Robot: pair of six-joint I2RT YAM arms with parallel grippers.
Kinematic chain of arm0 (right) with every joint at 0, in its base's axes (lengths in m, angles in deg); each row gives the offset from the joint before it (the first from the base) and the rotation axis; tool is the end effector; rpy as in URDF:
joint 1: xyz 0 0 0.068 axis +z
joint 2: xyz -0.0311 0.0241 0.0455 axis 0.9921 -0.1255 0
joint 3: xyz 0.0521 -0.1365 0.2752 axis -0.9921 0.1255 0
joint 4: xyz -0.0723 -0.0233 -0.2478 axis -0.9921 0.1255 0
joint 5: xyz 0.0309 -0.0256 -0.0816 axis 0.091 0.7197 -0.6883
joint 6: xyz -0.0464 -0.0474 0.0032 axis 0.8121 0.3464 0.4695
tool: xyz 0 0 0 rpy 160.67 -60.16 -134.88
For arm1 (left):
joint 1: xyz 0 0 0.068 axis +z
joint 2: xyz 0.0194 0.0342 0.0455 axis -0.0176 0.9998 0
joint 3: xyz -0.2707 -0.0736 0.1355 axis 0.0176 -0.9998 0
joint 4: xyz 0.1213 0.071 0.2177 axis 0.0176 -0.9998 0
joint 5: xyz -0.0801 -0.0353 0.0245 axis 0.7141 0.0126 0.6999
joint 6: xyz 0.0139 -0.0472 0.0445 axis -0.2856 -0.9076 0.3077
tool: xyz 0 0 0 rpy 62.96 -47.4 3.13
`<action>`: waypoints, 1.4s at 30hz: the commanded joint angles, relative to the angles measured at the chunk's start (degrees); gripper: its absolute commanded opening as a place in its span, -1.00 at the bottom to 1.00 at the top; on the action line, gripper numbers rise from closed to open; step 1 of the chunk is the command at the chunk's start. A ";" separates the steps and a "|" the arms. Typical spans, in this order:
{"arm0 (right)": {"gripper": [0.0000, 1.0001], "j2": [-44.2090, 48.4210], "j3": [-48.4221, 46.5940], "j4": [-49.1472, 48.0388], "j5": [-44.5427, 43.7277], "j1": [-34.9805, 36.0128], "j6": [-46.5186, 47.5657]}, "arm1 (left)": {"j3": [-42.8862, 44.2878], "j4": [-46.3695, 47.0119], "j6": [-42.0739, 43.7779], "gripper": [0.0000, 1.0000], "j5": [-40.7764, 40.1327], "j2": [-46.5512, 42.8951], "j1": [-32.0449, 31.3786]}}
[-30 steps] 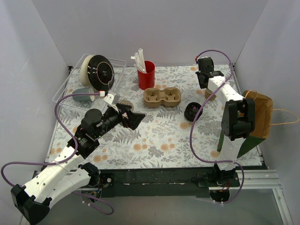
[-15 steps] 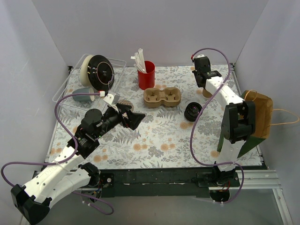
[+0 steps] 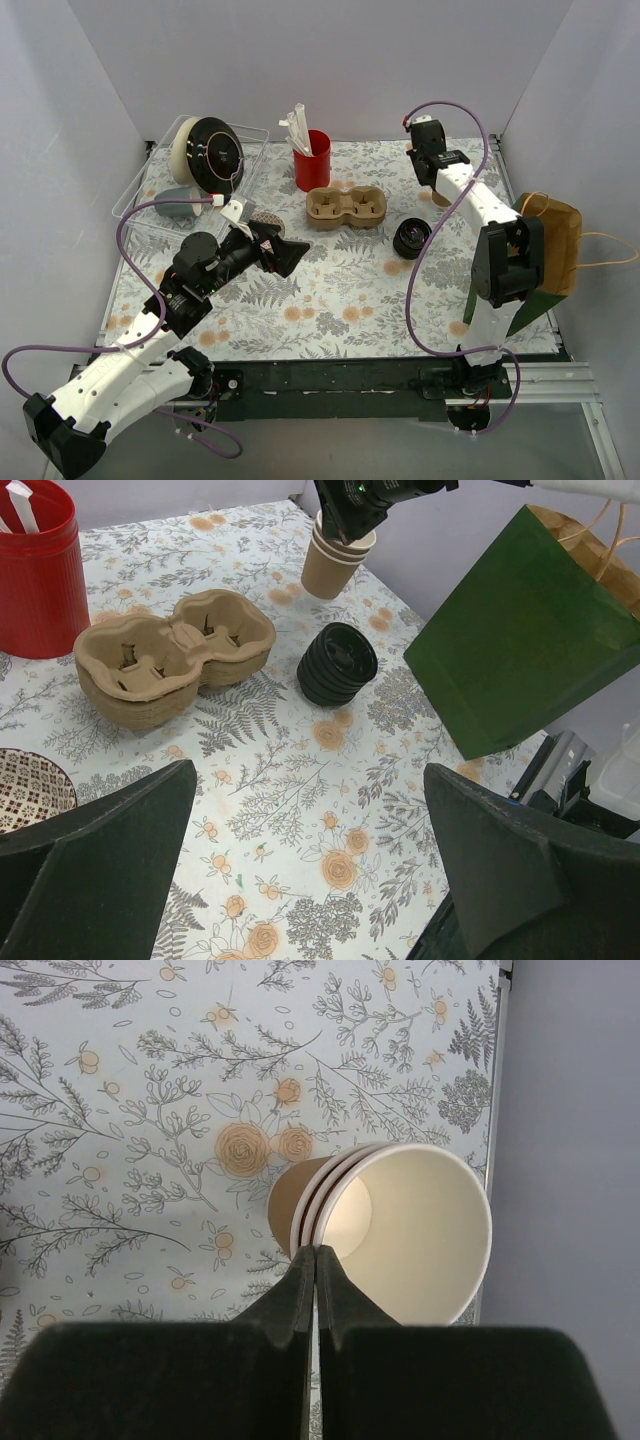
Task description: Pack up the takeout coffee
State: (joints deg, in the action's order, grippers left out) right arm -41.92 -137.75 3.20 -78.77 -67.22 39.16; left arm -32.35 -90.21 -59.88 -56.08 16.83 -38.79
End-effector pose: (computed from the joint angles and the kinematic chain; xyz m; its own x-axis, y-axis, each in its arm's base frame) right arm 0.4389 0.0957 0.3190 -0.6416 -0.3540 -0.6805 -0.0041 0.8887 -0.4584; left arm 0.1291 -0.1098 0.3606 -0.6395 -0.5487 -0.5385 0.3404 0.4260 -0.8383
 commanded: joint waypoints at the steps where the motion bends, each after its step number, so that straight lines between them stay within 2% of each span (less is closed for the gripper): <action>1: -0.97 2.75 1.72 -2.63 1.57 0.95 0.38 | 0.54 0.68 0.74 0.96 0.12 -0.60 -0.19; 2: -0.97 3.37 2.51 -2.99 6.73 0.86 0.03 | 0.53 0.68 0.74 0.96 0.21 -0.42 -0.19; 3: -0.97 3.73 2.69 -3.52 7.56 0.78 -0.24 | 0.53 0.68 0.66 0.97 0.38 -0.33 -0.19; 8: -0.97 0.74 -0.38 -0.02 -2.69 2.09 2.92 | 0.54 0.59 0.74 0.96 0.39 -0.07 -0.19; 10: -0.97 3.70 0.84 -1.58 -1.75 2.53 2.40 | 0.45 0.68 0.74 0.97 0.21 -0.15 -0.19; 14: -0.97 9.18 7.34 -10.89 0.36 3.23 4.32 | 0.18 0.94 0.75 0.96 0.21 -0.07 -0.19; 17: -0.97 3.39 3.93 -4.60 -4.18 3.24 4.25 | 0.10 0.86 0.66 0.96 0.03 -0.07 -0.19; 19: -0.97 3.81 4.96 -4.39 -0.72 3.15 3.02 | 0.01 1.03 0.66 0.96 -0.05 0.02 -0.19; 20: -0.97 5.21 6.54 -6.23 6.27 2.89 2.14 | 0.01 1.03 0.74 0.96 -0.05 0.19 -0.19; 22: -0.97 8.20 8.57 -9.93 9.15 2.27 0.56 | 0.01 1.03 0.83 0.97 -0.05 0.28 -0.19; 26: -0.97 4.35 3.41 -4.85 -4.07 3.23 3.45 | 0.01 1.03 0.75 0.96 0.03 0.81 -0.19; 28: -0.97 4.69 4.62 -6.32 -5.61 3.59 5.11 | 0.01 1.12 0.66 0.96 0.38 1.08 -0.19; 29: -0.97 5.57 6.10 -10.69 -5.09 3.59 5.56 | 0.09 1.21 0.66 0.96 0.47 1.16 -0.19; 31: -0.97 6.81 9.45 -12.05 -3.78 3.67 5.31 | 0.10 1.03 0.57 0.97 0.47 1.34 -0.19; 37: -0.97 4.35 7.28 -7.40 0.19 3.67 3.63 | -0.17 1.29 0.31 0.96 0.21 1.60 -0.19; 42: -0.97 8.82 5.59 -7.57 -0.52 3.67 2.66 | 0.61 4.52 -3.29 0.96 -3.21 4.49 -0.19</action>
State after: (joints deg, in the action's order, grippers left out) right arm -37.24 -128.73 -3.14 -79.27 -63.90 42.90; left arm -32.35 -89.05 -60.62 -56.56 18.91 -38.79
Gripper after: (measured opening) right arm 0.029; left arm 0.982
